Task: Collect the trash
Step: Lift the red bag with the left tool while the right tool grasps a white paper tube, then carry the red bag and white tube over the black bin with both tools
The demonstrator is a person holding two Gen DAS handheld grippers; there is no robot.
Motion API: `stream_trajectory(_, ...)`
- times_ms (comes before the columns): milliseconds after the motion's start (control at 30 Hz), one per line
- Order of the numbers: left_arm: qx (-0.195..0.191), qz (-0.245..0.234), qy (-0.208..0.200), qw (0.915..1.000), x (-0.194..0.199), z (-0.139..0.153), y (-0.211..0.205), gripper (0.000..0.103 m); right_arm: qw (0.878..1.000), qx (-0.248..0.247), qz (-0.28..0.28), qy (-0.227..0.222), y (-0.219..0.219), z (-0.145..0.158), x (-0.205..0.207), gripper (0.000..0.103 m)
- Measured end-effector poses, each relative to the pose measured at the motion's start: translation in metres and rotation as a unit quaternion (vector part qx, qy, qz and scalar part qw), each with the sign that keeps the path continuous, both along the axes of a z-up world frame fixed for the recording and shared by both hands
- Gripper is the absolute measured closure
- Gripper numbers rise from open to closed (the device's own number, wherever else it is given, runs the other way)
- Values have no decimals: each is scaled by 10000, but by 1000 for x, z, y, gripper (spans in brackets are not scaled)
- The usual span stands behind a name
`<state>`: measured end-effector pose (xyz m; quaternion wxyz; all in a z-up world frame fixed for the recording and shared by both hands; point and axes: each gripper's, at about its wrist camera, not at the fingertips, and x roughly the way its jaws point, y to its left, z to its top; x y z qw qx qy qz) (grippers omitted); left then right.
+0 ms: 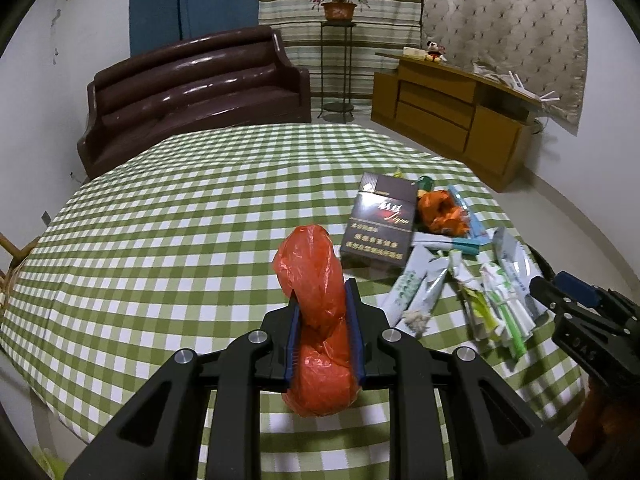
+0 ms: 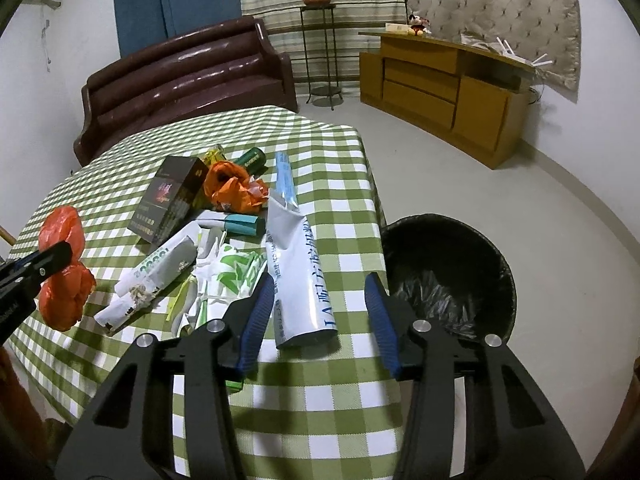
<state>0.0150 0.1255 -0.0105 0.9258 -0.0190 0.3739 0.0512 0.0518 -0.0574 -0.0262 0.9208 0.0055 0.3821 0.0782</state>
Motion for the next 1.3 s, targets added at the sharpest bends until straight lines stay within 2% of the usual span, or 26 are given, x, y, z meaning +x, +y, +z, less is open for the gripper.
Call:
stream_trajectory(133,35,98,79,9999,3,-6,8,82,9999,32,56,98,4,-4,3,65)
stream_trajectory(367,17,151,164,9997,6,-14,14,82,9996,16,238,114,14,-8,3,87)
stream_trajectory(467,-12,129,160,9998,7,-13,15,82,9997,0,239,72,15,-7,2,92)
stream_trajectory(800,-149,-159,27,9998,8,-1,-3,82,9998,16,-93,-182,-11,10,-1,95)
stream_trajectory(1100,-217,-881,-177,9957,24,15,-64,82,9968,-116,-717,-325,-63,16,3,95)
stream_trajectory(1300,-283,-1353,-208,9902,43,17,-113,82,9945,-164,-940,-434,-89,18,5,95)
